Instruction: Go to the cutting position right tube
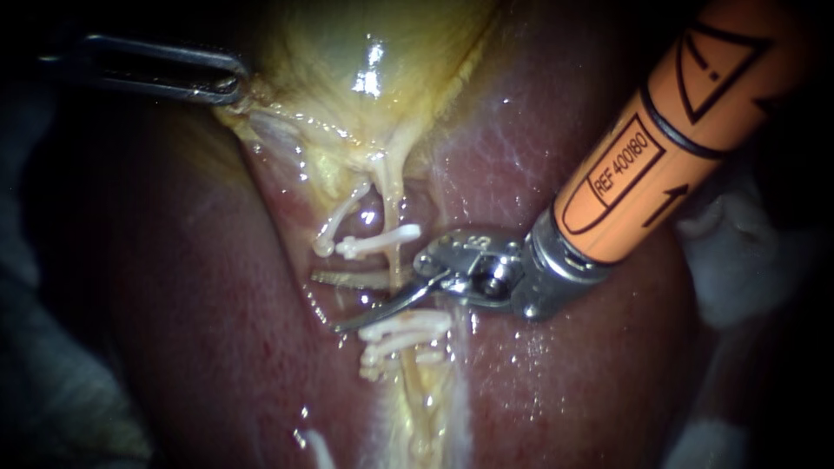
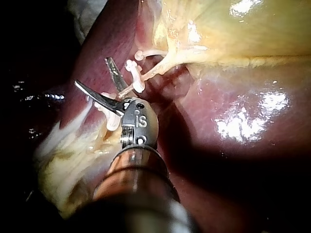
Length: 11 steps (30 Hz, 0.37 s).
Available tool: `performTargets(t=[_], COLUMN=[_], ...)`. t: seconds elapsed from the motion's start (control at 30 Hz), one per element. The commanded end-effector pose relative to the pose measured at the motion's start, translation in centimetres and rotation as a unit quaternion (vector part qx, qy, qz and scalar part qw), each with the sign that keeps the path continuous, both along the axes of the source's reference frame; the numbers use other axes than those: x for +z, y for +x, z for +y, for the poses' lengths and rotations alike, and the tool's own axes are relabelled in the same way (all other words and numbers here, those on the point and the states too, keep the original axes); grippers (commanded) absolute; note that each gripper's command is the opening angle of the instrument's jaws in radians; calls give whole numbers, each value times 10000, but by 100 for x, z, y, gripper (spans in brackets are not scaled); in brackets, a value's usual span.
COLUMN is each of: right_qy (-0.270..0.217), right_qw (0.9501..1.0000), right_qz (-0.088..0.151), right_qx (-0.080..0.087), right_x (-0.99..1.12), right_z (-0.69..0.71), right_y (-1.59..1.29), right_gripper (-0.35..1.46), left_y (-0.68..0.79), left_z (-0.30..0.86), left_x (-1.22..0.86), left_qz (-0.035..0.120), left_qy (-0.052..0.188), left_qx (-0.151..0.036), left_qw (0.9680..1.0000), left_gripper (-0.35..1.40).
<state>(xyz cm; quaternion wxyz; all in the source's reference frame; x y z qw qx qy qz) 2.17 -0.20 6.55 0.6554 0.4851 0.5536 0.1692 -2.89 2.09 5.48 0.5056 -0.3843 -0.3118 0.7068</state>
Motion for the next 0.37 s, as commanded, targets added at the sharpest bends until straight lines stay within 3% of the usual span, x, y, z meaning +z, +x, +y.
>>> performTargets(t=[0.03,0.37], right_qy=[-1,-1], right_qw=[10000,10000], right_qz=[-1,-1], right_qx=[-2,-2], right_x=[0,0], right_z=[0,0], right_y=[0,1], right_gripper=[127,127], left_y=[0,0], left_z=[0,0], left_x=[0,0], left_qz=[0,0], left_qy=[1,1], left_qx=[2,2], left_qw=[10000,10000], left_gripper=[-35,-35])
